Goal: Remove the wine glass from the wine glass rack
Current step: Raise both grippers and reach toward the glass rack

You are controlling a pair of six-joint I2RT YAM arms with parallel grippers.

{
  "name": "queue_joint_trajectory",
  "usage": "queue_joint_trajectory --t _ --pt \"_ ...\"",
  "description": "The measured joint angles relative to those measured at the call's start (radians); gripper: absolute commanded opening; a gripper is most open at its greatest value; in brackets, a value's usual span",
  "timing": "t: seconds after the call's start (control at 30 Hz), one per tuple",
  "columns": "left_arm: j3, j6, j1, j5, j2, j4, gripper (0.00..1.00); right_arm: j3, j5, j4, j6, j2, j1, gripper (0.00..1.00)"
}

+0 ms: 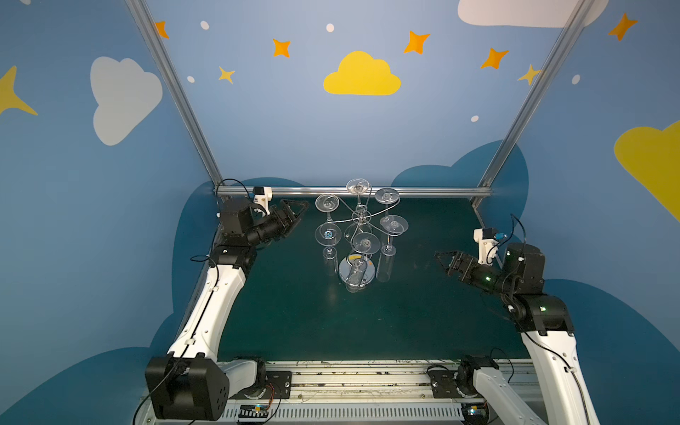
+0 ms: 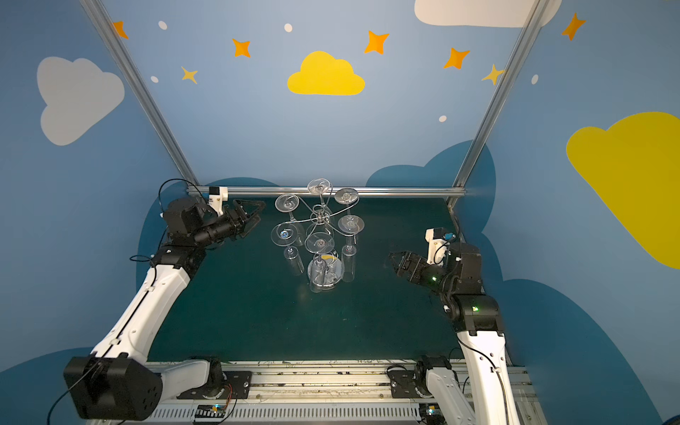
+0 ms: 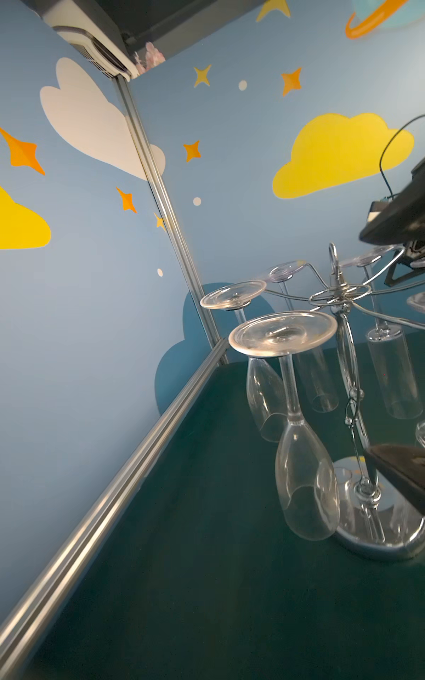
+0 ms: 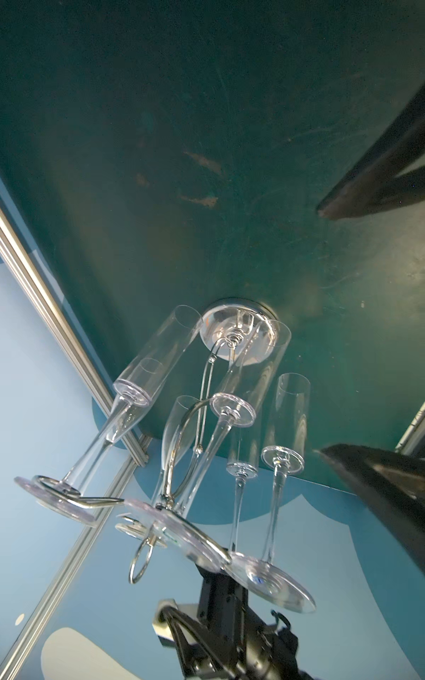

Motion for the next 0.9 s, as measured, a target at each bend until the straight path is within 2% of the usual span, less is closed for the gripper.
queue_joint_trajectory --t 0.37,0.67,0.9 --pt "0.142 -0.046 -0.070 0.018 0.173 0.022 0.65 0.035 -0.034 -0.061 0.008 -0.002 0.003 0.92" --pt "0.144 -0.051 -0.078 -0.008 0.189 0.009 0.43 0.035 -0.033 -0.085 0.006 -0.012 0.003 0.91" --pt "0.144 -0.062 -0.078 -0.014 0.190 0.009 0.35 0.035 -0.023 -0.103 0.007 -0.018 0.003 0.90"
